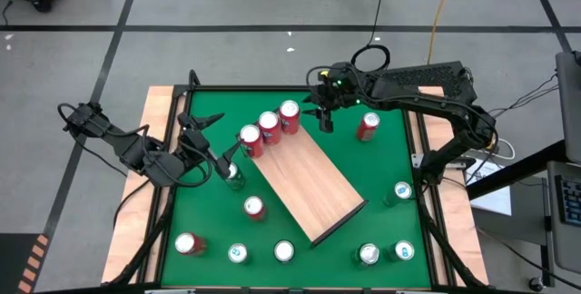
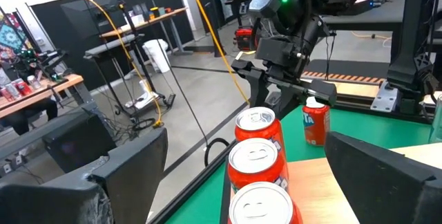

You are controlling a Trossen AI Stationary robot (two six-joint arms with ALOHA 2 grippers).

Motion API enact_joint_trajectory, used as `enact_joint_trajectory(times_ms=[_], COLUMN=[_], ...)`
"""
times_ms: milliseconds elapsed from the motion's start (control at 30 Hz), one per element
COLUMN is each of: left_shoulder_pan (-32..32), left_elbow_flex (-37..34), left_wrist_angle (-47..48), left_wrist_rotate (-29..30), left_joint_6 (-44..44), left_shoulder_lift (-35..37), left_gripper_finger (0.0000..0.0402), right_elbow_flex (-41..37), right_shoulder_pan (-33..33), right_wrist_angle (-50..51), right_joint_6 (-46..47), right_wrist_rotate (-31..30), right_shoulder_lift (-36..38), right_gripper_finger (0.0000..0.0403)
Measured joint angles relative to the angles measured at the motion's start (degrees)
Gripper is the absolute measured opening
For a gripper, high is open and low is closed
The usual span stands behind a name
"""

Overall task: Place canned beverage on shelf
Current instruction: Put the red soda can on the shelf aligned with the other red soda can

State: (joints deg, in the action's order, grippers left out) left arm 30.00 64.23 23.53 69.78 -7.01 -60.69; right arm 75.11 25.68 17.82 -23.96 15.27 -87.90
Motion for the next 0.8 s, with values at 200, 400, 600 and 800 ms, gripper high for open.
enact_joint_trajectory(times_ms=[200,400,600,800], left_shoulder_pan=[0.0,0.0,0.0,0.0], left_elbow_flex=[0.0,0.0,0.0,0.0], left_wrist_angle=[0.0,0.0,0.0,0.0], left_wrist_rotate=[0.0,0.0,0.0,0.0], left_joint_6=[0.0,0.0,-0.1,-0.1], left_shoulder_lift=[0.0,0.0,0.0,-0.1], left_gripper_finger=[0.0384,0.0384,0.0384,0.0384], right_elbow_flex=[0.0,0.0,0.0,0.0], right_shoulder_pan=[-0.2,-0.7,-0.7,-0.7], right_wrist_angle=[-0.4,-1.1,-2.5,-3.1], right_joint_6=[-0.2,-0.7,-0.8,-0.8], right_wrist_rotate=[0.0,0.0,0.0,0.0], right_shoulder_lift=[0.0,0.0,0.0,0.0], right_gripper_finger=[0.0148,0.0148,0.0148,0.0148])
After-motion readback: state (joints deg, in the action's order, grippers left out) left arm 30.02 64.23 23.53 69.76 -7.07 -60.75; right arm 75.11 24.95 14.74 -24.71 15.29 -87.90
